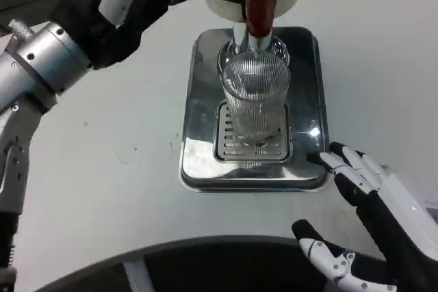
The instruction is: Grasp the cup under the faucet to collect the drink, then remove the cup.
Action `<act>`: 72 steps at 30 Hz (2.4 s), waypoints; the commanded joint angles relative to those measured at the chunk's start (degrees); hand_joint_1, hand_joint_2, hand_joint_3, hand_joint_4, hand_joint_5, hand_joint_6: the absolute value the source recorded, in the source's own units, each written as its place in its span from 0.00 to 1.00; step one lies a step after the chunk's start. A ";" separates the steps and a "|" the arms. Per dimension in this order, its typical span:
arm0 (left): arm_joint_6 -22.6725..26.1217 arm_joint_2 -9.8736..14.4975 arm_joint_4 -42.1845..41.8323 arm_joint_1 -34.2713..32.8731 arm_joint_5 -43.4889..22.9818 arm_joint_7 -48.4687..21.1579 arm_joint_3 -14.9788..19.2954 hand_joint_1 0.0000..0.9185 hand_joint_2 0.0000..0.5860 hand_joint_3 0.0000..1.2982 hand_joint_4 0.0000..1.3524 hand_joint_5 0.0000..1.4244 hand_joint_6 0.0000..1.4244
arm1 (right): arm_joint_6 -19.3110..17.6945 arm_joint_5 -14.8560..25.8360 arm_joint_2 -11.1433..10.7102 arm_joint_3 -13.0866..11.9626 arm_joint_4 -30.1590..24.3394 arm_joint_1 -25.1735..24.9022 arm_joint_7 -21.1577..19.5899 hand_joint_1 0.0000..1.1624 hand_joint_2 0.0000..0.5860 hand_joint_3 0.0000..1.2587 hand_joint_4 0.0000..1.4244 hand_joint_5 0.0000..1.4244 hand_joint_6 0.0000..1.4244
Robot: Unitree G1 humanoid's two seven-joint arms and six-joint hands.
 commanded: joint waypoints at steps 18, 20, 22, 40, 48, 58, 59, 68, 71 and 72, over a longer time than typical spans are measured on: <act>-2.25 -6.29 15.12 -9.84 8.15 -3.97 -4.91 0.00 0.16 0.11 0.08 0.17 0.14 | -0.65 1.58 -0.18 -1.90 -2.31 3.19 0.17 0.32 0.71 0.09 0.00 0.00 0.00; -2.90 -6.08 15.74 -10.13 9.04 -4.77 -5.36 0.00 0.16 0.11 0.08 0.17 0.14 | -0.61 1.59 -0.13 -1.87 -2.22 3.18 0.13 0.32 0.71 0.09 0.00 0.00 0.00; -4.32 -5.46 15.88 -9.81 10.81 -5.48 -6.05 0.00 0.15 0.11 0.08 0.17 0.14 | -0.53 1.61 -0.09 -1.88 -2.09 3.06 0.12 0.32 0.71 0.09 0.00 0.00 0.00; -14.83 -3.69 21.78 -9.98 18.95 -6.29 -9.93 0.00 0.10 0.12 0.07 0.14 0.04 | 0.22 2.04 -0.07 -1.79 -1.37 1.75 0.50 0.32 0.71 0.09 0.00 0.00 0.00; -19.95 -3.72 24.77 -10.24 21.89 -5.86 -12.01 0.00 0.11 0.12 0.07 0.13 0.03 | 0.50 3.51 0.37 -2.40 -1.81 1.91 -0.10 0.32 0.71 0.09 0.00 0.00 0.00; -23.40 -3.61 27.98 -11.05 23.89 -4.81 -13.54 0.00 0.11 0.11 0.05 0.11 0.03 | 1.77 5.62 1.28 -2.49 -1.86 1.21 -0.49 0.32 0.71 0.06 0.00 0.00 0.00; -23.64 -3.54 28.18 -11.07 24.14 -4.66 -13.69 0.00 0.11 0.11 0.05 0.11 0.03 | 1.88 6.07 1.35 -2.57 -1.85 1.19 -0.66 0.32 0.71 0.06 0.00 0.00 0.00; -25.76 -2.83 29.15 -11.11 25.86 -3.75 -14.85 0.00 0.11 0.11 0.03 0.09 0.02 | 4.27 15.16 2.33 -4.14 -0.14 -0.71 -2.10 0.32 0.70 0.01 0.00 0.00 0.00; -26.51 -2.63 29.36 -11.20 26.45 -3.50 -15.44 0.00 0.11 0.11 0.03 0.09 0.02 | 4.69 17.38 2.10 -4.38 0.59 -1.61 -2.88 0.32 0.69 0.01 0.00 0.00 0.00; -26.75 -2.58 29.44 -11.25 26.67 -3.42 -15.66 0.00 0.11 0.11 0.03 0.09 0.02 | 4.93 17.96 2.10 -4.36 0.87 -2.03 -3.13 0.32 0.69 0.01 0.00 0.00 0.00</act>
